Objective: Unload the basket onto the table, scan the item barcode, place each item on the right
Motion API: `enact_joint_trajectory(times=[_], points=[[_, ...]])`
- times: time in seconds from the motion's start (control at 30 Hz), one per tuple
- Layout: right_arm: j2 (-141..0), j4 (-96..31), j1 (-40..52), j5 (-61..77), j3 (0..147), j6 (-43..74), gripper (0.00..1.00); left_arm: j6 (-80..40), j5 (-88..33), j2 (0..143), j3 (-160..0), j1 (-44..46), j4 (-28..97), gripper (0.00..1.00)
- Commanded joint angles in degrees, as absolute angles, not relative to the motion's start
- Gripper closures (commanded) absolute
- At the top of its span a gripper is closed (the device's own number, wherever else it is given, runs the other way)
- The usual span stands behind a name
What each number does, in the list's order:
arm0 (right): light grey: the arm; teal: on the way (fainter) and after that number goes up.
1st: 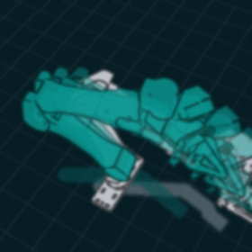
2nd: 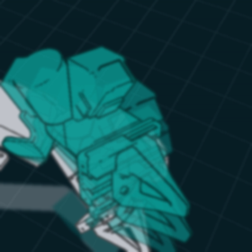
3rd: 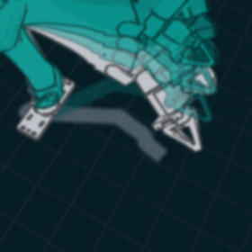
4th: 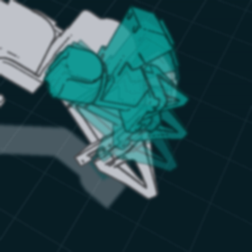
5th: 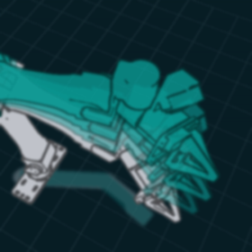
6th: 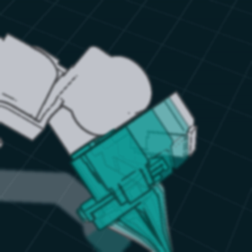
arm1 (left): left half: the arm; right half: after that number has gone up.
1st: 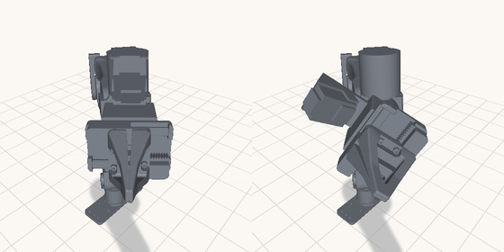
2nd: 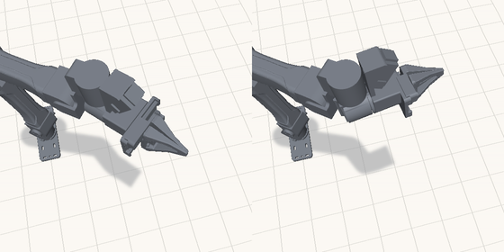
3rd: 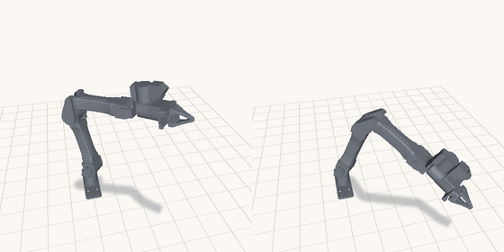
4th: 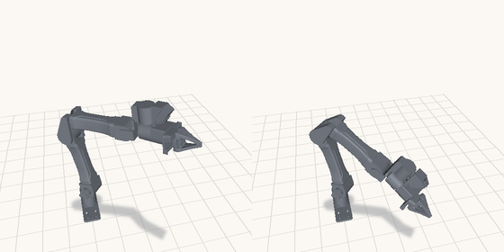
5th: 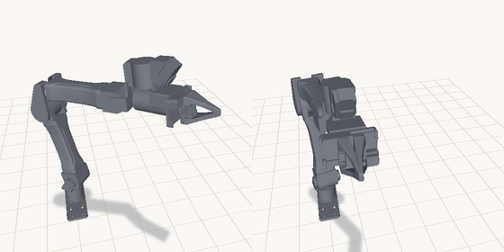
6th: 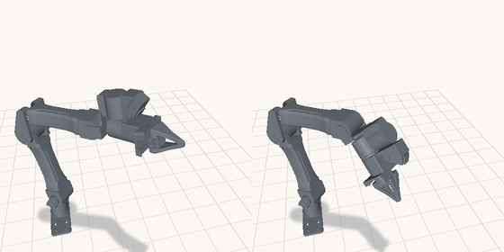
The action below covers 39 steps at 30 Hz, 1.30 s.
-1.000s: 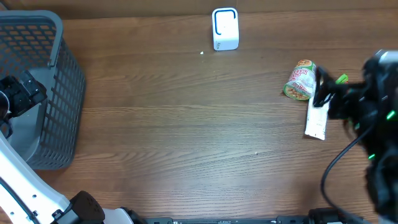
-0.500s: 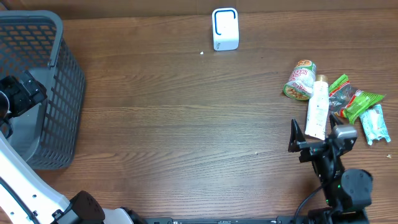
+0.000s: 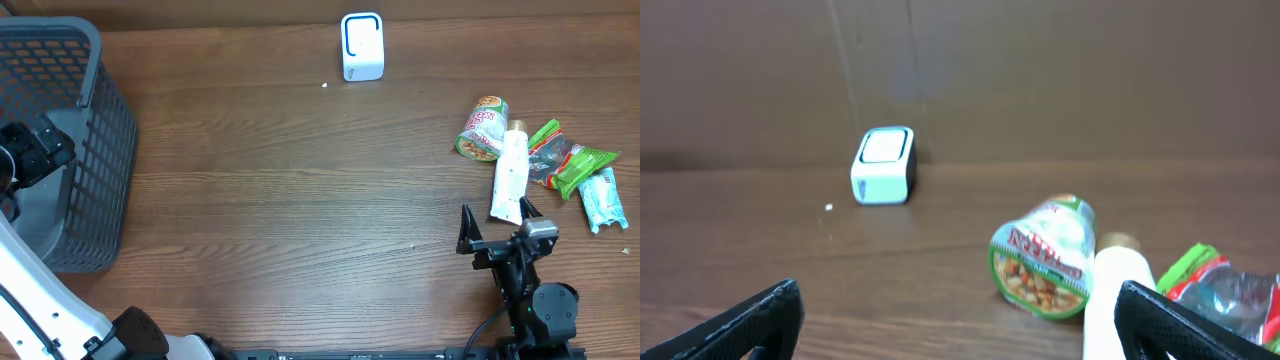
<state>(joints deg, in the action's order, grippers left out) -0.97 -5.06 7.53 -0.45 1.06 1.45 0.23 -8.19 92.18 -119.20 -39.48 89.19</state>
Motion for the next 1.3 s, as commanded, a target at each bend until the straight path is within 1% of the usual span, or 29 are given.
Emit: enact_joint_trajectory(times=[0.0, 1.0, 1.07, 1.13, 1.27], points=[[-0.1, -4.6, 7.7, -1.3, 0.5, 1.2, 0.0, 1.1, -8.4, 92.2, -119.3, -39.6, 89.1, 0.0], [-0.2, -4.6, 7.7, -1.2, 0.5, 1.2, 0.0, 1.1, -8.4, 92.1, -119.3, -39.2, 89.4, 0.0], [-0.2, -4.6, 7.7, -1.2, 0.5, 1.2, 0.0, 1.7, -7.9, 92.0, -119.2, -37.8, 89.6, 0.0], [-0.2, -4.6, 7.7, -1.2, 0.5, 1.2, 0.0, 1.7, -8.9, 91.7, -118.4, -34.9, 87.1, 0.0], [-0.2, -4.6, 7.7, -1.2, 0.5, 1.2, 0.0, 2.5, -8.8, 88.0, -110.9, -24.2, 73.8, 0.01]])
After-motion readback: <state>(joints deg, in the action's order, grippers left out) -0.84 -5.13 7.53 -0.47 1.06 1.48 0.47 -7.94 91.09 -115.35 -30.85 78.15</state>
